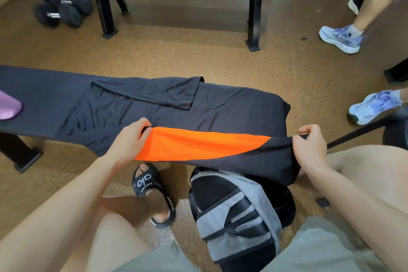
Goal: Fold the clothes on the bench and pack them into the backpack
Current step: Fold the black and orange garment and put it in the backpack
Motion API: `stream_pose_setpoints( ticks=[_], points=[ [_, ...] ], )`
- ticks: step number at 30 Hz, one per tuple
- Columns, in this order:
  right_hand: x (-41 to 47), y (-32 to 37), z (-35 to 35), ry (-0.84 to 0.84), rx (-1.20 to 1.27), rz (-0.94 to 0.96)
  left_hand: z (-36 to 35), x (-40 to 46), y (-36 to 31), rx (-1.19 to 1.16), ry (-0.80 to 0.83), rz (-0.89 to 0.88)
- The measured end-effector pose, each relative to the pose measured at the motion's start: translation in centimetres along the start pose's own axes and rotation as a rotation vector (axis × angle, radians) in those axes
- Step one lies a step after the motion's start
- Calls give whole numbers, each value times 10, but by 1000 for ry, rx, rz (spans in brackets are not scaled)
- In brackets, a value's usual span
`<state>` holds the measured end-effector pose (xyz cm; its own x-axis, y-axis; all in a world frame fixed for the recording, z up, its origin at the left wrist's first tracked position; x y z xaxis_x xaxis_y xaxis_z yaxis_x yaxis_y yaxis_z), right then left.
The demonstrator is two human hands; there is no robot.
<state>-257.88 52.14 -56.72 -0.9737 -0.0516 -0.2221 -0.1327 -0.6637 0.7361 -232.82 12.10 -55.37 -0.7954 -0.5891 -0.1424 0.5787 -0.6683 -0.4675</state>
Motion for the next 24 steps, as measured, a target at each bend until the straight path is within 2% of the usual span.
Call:
stream_pose_setpoints(
  ticks=[5,7,9,11,13,14,16,19,24],
  points=[
    [6,-11,-14,109,-176,-39,-4,3,0,13,-26,-14],
    [4,-9,-17,105,-263,12,-6,4,-6,30,-56,-22],
    [-4,7,-17,1,-433,244,-8,5,-16,115,-87,-81],
    [-23,30,-24,-60,-523,613,-17,4,-23,268,-56,-181],
    [-40,41,-44,51,-547,866,-33,2,-23,415,45,-227],
    [-46,39,-56,141,-600,914,-41,0,-21,474,99,-224],
    [-50,27,-75,275,-754,904,-50,-2,-18,530,163,-203],
    [-47,17,-78,349,-845,850,-45,-1,-21,570,207,-209],
    [-9,64,-58,227,-616,882,-25,26,-41,450,140,-193]
  ],
)
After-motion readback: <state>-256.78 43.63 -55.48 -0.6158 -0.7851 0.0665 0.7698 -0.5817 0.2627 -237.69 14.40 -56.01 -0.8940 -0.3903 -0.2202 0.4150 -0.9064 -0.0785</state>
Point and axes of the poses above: each hand's wrist, its own x-axis towards the middle knuckle, its own z-axis out of the back of the hand, y = z × x, the point moved 5 cm from there along x, towards the middle knuckle, and after that the axes turned 3 degrees about z, right-handed, at the moved point
